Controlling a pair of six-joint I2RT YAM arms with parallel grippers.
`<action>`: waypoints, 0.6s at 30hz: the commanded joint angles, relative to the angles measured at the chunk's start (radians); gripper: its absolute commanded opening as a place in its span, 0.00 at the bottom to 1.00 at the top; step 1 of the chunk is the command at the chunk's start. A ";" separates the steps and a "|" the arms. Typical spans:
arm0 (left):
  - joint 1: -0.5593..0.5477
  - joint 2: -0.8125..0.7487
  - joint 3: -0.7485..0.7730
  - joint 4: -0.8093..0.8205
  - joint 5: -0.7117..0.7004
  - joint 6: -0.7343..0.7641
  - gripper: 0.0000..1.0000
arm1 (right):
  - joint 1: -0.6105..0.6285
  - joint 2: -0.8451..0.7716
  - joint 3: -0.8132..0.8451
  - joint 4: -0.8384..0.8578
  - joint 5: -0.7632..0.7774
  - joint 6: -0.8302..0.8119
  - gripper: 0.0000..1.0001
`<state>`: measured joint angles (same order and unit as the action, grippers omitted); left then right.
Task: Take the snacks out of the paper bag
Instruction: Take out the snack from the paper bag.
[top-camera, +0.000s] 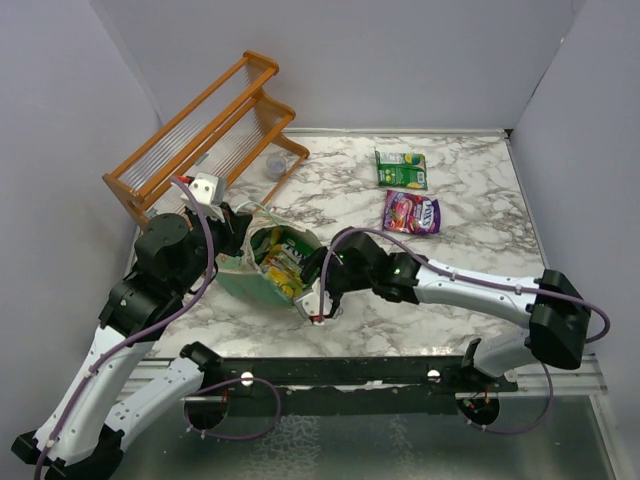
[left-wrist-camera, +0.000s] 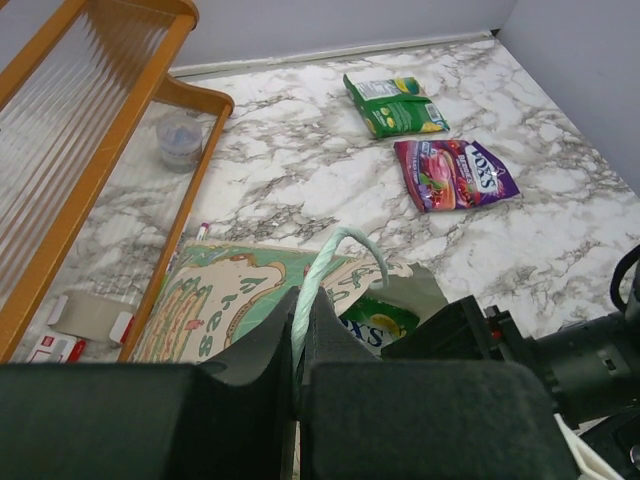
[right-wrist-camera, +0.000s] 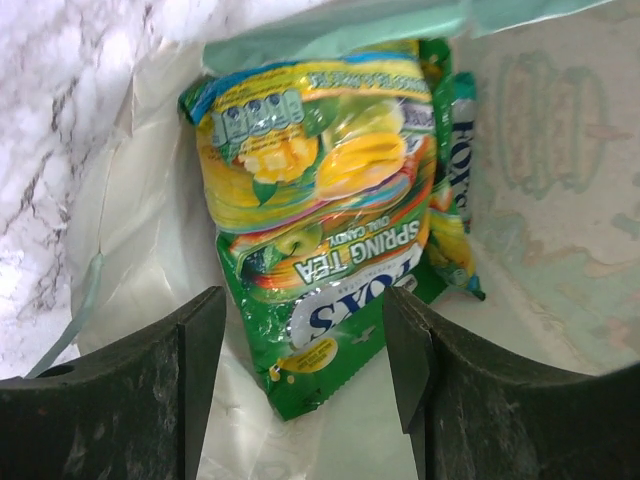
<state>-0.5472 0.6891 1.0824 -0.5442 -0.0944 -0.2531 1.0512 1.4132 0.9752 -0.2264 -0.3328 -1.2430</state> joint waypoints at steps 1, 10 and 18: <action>0.000 -0.014 0.011 0.037 0.006 -0.002 0.00 | 0.028 0.047 0.046 -0.095 0.143 -0.101 0.63; -0.001 -0.014 0.010 0.038 0.007 -0.001 0.00 | 0.041 0.112 0.050 -0.070 0.251 -0.163 0.64; 0.000 -0.013 0.020 0.035 0.006 0.003 0.00 | 0.044 0.155 0.003 0.112 0.279 -0.210 0.64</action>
<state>-0.5472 0.6891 1.0824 -0.5491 -0.0940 -0.2527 1.0874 1.5471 0.9966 -0.2413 -0.1043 -1.3834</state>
